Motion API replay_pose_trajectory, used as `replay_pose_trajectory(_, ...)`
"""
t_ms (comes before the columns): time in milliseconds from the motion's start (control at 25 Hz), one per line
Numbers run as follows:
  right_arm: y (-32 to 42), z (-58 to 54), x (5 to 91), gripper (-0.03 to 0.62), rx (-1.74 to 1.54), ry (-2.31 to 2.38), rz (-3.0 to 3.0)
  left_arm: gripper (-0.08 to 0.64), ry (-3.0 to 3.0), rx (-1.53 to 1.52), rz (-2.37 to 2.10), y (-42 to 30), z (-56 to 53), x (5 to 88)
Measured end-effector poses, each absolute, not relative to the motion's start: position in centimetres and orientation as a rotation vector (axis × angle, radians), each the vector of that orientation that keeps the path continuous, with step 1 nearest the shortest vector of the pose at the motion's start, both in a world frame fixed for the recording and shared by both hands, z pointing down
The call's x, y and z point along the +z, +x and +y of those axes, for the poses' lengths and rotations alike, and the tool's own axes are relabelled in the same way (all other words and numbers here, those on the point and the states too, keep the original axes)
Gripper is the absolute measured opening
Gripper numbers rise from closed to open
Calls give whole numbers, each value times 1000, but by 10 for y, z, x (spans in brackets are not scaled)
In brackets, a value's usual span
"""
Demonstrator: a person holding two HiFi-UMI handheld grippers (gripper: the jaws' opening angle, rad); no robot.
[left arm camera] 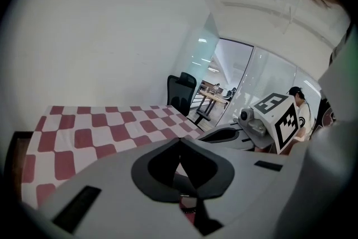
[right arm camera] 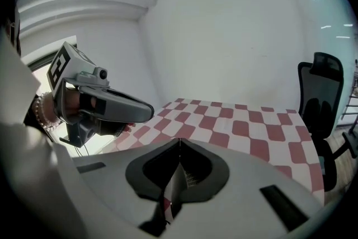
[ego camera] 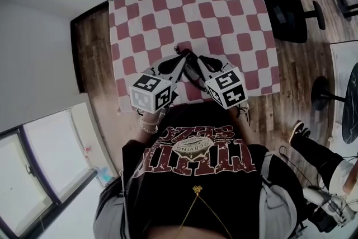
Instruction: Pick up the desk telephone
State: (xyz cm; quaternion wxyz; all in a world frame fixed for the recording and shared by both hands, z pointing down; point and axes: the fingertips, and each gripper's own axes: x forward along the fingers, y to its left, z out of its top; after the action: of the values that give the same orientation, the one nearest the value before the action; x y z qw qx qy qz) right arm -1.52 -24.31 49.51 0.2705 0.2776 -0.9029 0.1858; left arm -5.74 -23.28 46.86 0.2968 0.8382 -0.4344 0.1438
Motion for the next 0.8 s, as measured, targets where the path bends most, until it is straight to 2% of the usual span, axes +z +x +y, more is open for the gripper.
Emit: replay_pose_trajectory(800,-10,-232,557,20,614,887,-2247,8,2248,423,-971,-72,-225,488)
